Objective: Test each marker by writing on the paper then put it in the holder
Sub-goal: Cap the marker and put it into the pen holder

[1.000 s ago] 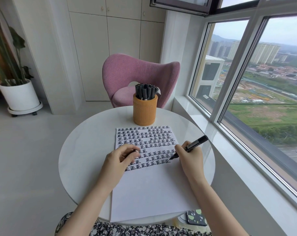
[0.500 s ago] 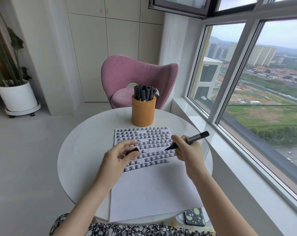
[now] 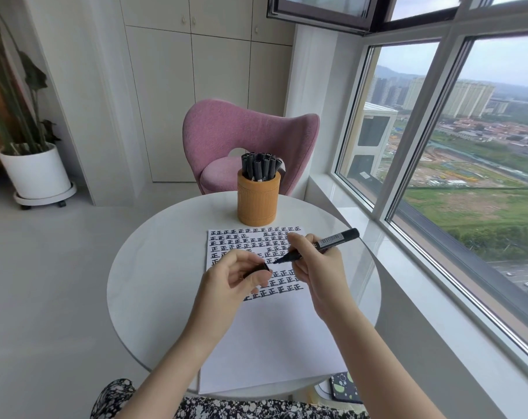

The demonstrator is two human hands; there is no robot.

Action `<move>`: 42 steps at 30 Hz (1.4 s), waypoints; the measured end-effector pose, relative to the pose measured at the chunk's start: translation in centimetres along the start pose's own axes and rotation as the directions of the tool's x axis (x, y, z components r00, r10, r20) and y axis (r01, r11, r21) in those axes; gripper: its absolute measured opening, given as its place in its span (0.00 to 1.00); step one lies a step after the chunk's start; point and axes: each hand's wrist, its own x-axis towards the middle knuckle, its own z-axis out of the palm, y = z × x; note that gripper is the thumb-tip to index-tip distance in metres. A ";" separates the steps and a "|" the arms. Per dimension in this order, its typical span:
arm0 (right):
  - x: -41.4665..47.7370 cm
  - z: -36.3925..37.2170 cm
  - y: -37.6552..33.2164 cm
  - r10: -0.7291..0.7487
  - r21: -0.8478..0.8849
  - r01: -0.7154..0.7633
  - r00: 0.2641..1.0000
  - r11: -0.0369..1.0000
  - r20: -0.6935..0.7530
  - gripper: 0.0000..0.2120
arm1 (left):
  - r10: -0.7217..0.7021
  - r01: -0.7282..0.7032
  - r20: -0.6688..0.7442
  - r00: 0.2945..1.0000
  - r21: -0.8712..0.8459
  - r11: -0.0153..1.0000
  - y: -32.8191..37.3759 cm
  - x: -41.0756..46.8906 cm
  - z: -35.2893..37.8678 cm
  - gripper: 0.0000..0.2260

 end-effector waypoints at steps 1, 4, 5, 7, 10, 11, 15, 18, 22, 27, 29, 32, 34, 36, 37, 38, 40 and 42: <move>-0.1 0.1 0.0 0.001 -0.002 -0.001 1.000 1.000 0.003 0.19 | -0.004 0.004 -0.001 1.000 -0.007 1.000 0.1 0.0 0.1 0.08; -0.4 0.3 0.1 0.002 0.003 -0.002 1.000 1.000 0.012 0.18 | -0.015 0.015 -0.010 1.000 -0.009 1.000 0.1 0.0 0.3 0.08; -0.5 0.4 0.2 0.000 0.000 0.000 1.000 1.000 0.017 0.18 | -0.019 0.019 -0.011 1.000 -0.005 1.000 0.1 0.0 0.3 0.08; -0.7 0.7 0.3 -0.003 -0.018 0.004 1.000 1.000 0.031 0.18 | -0.020 0.020 -0.010 1.000 0.003 1.000 0.2 0.0 0.6 0.08; -0.9 1.0 0.5 -0.013 -0.050 0.015 0.999 0.999 0.039 0.19 | -0.020 0.020 -0.018 1.000 -0.010 1.000 0.6 -0.1 1.1 0.07; -0.9 1.2 0.6 -0.021 -0.059 0.023 0.999 0.998 0.034 0.19 | -0.021 0.020 -0.025 0.999 -0.025 0.999 0.7 0.0 1.3 0.07; -0.8 1.4 0.8 -0.067 -0.115 0.068 0.998 0.991 0.012 0.18 | -0.026 0.023 -0.043 0.999 -0.050 0.998 0.6 -0.2 1.5 0.07; -0.7 1.5 1.1 -0.082 -0.127 0.083 0.997 0.988 0.015 0.15 | -0.013 0.010 -0.067 0.998 -0.045 0.999 0.6 -0.4 1.6 0.06; -0.7 1.8 1.3 -0.063 -0.146 0.065 0.998 0.987 0.019 0.14 | 0.003 -0.001 -0.110 0.994 0.013 1.000 0.6 -0.7 1.6 0.06; -1.1 1.8 1.0 -0.038 -0.144 0.047 0.997 0.988 0.064 0.20 | 0.004 0.001 -0.123 0.992 0.041 0.999 0.6 -0.7 1.6 0.06; -1.1 1.8 0.9 -0.005 -0.152 0.020 0.995 0.988 0.103 0.21 | 0.008 -0.002 -0.121 0.993 0.051 0.999 0.7 -0.5 1.3 0.06; -0.6 1.1 0.6 0.059 -0.120 -0.043 0.990 0.992 0.130 0.15 | 0.025 -0.016 -0.099 0.995 0.094 0.995 1.0 -0.2 0.6 0.05; 0.0 0.1 0.2 0.033 -0.051 -0.028 0.995 0.998 0.099 0.15 | 0.042 -0.031 -0.086 0.995 0.123 0.992 1.0 -0.1 -0.1 0.06; 0.5 -1.1 -0.4 -0.051 -0.067 0.057 0.995 0.996 0.091 0.10 | 0.055 -0.041 -0.087 0.995 0.154 0.987 1.1 0.1 -0.8 0.06; 0.7 -1.5 -0.5 -0.085 -0.102 0.096 0.990 0.990 0.110 0.09 | 0.056 -0.041 -0.091 0.994 0.165 0.985 1.1 0.2 -1.1 0.06; 0.8 -1.8 -0.6 -0.107 -0.140 0.126 0.986 0.982 0.131 0.09 | 0.056 -0.039 -0.095 0.994 0.170 0.985 1.2 0.3 -1.3 0.06; 0.9 -1.7 -0.4 -0.131 -0.185 0.158 0.980 0.970 0.153 0.10 | 0.054 -0.036 -0.107 0.993 0.165 0.986 1.2 0.6 -1.5 0.06; 1.0 -1.4 0.0 -0.154 -0.202 0.182 0.977 0.962 0.146 0.11 | 0.049 -0.028 -0.128 0.991 0.156 0.987 1.1 0.8 -1.6 0.06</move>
